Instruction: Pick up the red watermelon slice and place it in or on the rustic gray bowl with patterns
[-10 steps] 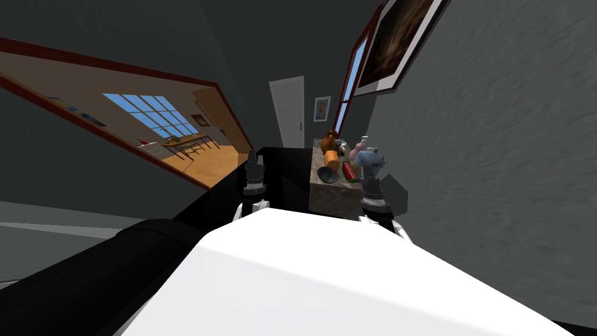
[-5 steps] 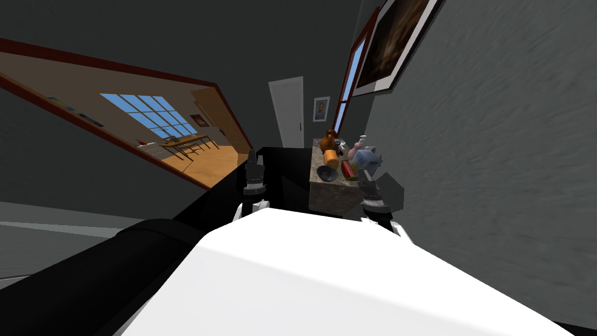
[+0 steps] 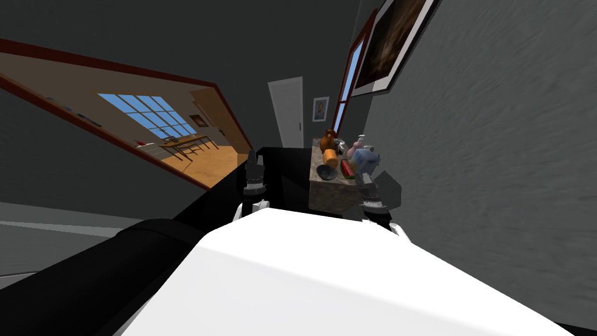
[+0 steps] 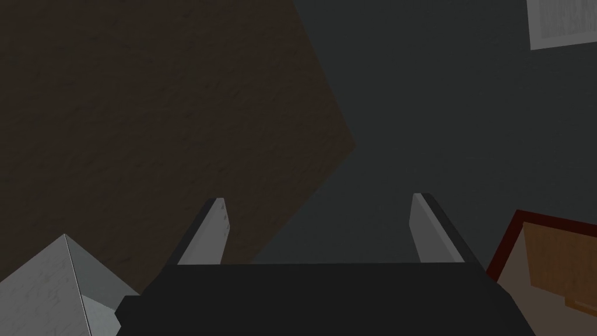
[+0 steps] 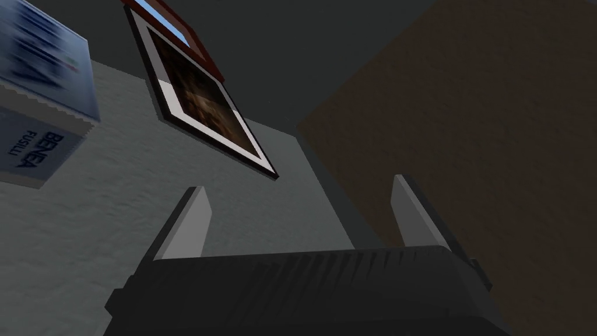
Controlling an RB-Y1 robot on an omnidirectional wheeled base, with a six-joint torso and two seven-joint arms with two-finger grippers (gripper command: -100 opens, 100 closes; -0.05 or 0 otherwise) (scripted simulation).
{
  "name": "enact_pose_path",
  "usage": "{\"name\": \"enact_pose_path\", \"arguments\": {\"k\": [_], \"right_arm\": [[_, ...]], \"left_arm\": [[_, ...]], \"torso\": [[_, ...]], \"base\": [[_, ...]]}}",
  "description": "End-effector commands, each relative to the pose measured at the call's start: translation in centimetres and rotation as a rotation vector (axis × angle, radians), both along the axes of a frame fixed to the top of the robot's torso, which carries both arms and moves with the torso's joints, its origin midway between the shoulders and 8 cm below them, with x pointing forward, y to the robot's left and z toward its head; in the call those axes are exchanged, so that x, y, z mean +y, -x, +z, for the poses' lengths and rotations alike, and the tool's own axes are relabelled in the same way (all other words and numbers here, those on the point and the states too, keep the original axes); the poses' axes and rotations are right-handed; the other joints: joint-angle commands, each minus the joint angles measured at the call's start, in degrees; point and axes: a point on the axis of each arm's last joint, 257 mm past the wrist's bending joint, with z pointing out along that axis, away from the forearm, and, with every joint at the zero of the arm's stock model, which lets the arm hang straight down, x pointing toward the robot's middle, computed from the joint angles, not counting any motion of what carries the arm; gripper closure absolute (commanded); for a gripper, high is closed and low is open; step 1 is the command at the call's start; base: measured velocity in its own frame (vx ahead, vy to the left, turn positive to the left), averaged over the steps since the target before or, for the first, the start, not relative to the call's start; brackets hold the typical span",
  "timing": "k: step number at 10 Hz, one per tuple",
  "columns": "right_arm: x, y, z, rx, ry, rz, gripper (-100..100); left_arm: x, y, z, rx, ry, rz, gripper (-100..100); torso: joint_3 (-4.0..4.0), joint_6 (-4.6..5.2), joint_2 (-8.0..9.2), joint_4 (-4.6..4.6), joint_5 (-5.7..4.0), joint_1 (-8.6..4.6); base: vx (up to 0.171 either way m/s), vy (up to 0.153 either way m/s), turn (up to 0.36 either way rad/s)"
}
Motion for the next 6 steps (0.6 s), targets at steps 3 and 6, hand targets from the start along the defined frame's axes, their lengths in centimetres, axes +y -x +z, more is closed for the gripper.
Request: {"name": "enact_pose_path", "arguments": {"k": [3, 6], "right_arm": [[-1.2, -0.5, -2.0, 0.023, 0.094, -0.060, -100], [-2.6, -1.0, -4.6, 0.058, 0.197, -0.125, -100]], "left_arm": [[0.0, 0.0, 0.0, 0.000, 0.000, 0.000, 0], [0.0, 0.0, 0.0, 0.000, 0.000, 0.000, 0]], "torso": [[-0.01, 0.00, -0.02, 0.00, 0.00, -0.02], [-0.02, 0.00, -0.04, 0.00, 0.00, 0.00]], "base": [[-0.020, 0.003, -0.009], [-0.017, 0.004, -0.008]]}}
